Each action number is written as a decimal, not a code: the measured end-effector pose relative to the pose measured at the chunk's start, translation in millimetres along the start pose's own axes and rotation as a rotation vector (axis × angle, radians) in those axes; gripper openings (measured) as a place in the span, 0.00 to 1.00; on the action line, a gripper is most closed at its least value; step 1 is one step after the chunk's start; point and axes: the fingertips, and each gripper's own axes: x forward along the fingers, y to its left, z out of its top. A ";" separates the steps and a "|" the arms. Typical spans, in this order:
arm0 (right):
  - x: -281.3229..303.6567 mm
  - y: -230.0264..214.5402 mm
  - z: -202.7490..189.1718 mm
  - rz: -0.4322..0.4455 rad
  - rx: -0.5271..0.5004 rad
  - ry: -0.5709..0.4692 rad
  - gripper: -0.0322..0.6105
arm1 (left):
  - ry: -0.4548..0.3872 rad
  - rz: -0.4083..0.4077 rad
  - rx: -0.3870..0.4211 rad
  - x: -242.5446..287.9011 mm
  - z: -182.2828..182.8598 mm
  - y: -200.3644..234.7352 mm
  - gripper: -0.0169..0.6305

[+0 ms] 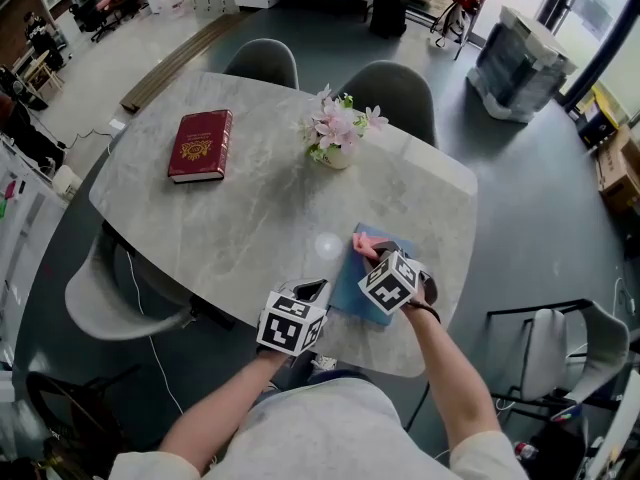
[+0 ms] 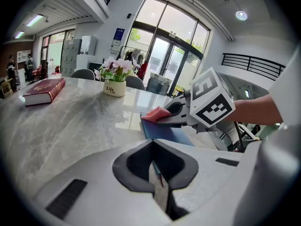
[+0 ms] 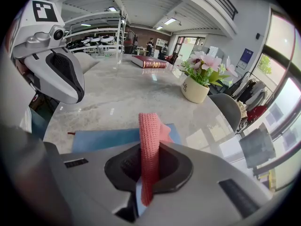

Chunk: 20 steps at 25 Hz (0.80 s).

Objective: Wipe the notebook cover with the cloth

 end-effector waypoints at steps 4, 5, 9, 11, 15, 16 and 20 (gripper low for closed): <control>-4.3 9.3 -1.8 0.000 0.007 0.000 0.07 | -0.002 -0.013 0.013 -4.0 -0.5 -4.0 0.04; -5.4 11.4 -2.0 -0.001 0.010 0.000 0.07 | -0.002 -0.015 0.016 -5.2 -0.7 -5.0 0.04; -10.1 21.1 -3.3 0.000 0.016 0.001 0.07 | -0.003 -0.027 0.029 -9.7 -2.5 -9.5 0.04; -12.1 26.0 -4.5 0.002 0.018 0.003 0.07 | -0.003 -0.031 0.035 -11.8 -3.4 -11.9 0.04; -15.6 33.9 -7.3 0.002 0.026 0.006 0.07 | -0.001 -0.040 0.045 -15.1 -5.6 -14.7 0.04; -16.4 35.9 -7.9 0.001 0.027 0.007 0.07 | -0.001 -0.042 0.048 -16.1 -6.4 -15.3 0.04; -19.8 44.7 -9.8 0.001 0.035 0.007 0.07 | 0.000 -0.050 0.056 -19.9 -9.3 -18.7 0.04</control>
